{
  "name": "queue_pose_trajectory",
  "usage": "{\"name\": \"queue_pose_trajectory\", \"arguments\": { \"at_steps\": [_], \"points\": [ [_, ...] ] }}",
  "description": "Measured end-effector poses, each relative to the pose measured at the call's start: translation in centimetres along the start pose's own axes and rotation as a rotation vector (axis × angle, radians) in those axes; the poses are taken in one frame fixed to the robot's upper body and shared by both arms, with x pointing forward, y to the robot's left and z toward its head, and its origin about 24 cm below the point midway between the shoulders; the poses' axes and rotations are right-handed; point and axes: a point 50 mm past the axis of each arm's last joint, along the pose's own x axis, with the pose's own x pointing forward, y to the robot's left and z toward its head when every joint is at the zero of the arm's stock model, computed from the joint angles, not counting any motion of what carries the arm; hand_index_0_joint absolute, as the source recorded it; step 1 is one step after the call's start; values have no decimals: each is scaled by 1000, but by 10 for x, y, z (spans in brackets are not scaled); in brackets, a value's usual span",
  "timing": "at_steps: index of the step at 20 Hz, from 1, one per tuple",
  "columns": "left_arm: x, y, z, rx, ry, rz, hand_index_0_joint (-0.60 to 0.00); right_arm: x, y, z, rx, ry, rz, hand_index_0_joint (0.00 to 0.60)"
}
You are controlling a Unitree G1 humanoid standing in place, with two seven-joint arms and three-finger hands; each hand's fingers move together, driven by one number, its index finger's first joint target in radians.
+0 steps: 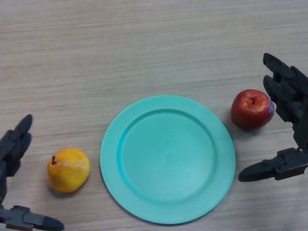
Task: Pick up the yellow pear and place it on the plate
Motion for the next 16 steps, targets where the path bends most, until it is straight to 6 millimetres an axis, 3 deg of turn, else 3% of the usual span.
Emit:
{"name": "queue_pose_trajectory", "arguments": {
  "at_steps": [13, 14, 16],
  "points": [
    [36, -26, -25, -113, 72, -83, 0, -12, -9, 11, -23, -32, -47, 0],
    [37, -26, -25, -146, 65, -72, -99, -13, -10, 12, -25, -36, -54, 0],
    [39, -25, -25, -147, 66, -69, -399, -14, -14, 12, -29, -35, -73, 0]
  ]
}}
